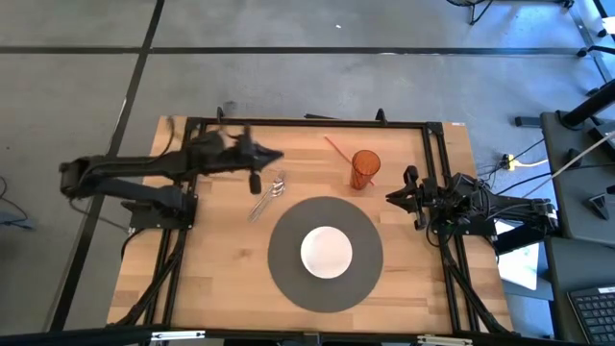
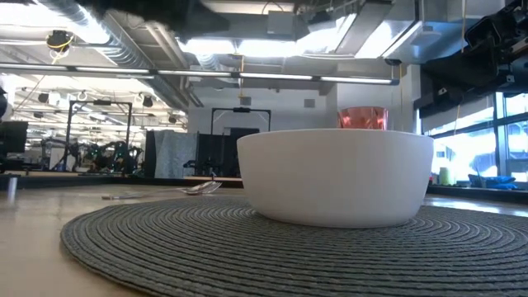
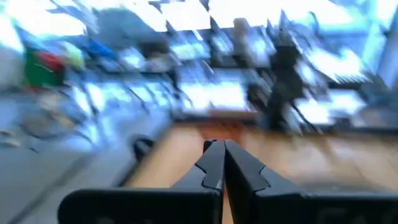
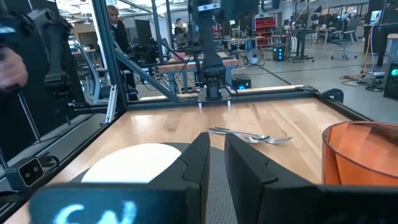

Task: Pick & Place Utensil
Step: Put the red straw into the orange glass

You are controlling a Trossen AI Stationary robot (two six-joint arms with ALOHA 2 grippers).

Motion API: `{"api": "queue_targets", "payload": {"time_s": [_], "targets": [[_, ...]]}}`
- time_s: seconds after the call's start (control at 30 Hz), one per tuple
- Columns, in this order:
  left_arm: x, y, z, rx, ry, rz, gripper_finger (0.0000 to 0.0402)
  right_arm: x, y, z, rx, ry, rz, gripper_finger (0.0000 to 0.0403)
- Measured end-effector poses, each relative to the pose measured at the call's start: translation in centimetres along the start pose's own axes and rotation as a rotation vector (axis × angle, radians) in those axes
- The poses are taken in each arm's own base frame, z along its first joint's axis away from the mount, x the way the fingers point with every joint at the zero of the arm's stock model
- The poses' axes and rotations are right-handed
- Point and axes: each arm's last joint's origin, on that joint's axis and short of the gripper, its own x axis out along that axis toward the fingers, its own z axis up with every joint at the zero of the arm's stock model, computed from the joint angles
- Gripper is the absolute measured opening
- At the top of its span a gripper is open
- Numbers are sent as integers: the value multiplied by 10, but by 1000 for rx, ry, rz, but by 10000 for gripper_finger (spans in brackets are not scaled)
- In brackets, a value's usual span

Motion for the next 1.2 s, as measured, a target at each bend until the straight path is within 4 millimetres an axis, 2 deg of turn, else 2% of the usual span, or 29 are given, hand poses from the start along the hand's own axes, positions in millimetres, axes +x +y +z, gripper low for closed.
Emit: {"api": "queue_targets", "payload": {"time_s": [0.07,0.17,0.37,0.57,0.67,0.83,1.03,1.2], "targets": [[-12,6,-16,-32,-51,144,2,0,0,0,0,0,0,51],[-24,11,-38,-16,-35,309,2,0,0,0,-3,-1,-2,51],[-53,13,-40,-7,-132,332,2,0,-2,-1,-8,3,-52,51],[-74,15,-46,-31,-216,271,2,0,-2,-1,-25,4,-54,51],[-79,14,-57,-31,-235,261,3,0,-2,-1,-28,4,-54,51],[-85,17,-70,-73,-356,363,2,0,-3,3,-91,-36,-101,51],[-85,20,-92,-16,-273,446,2,0,-4,3,-138,-33,-131,51],[-85,24,-98,42,-212,478,3,0,-3,3,-129,-34,-127,51]]}}
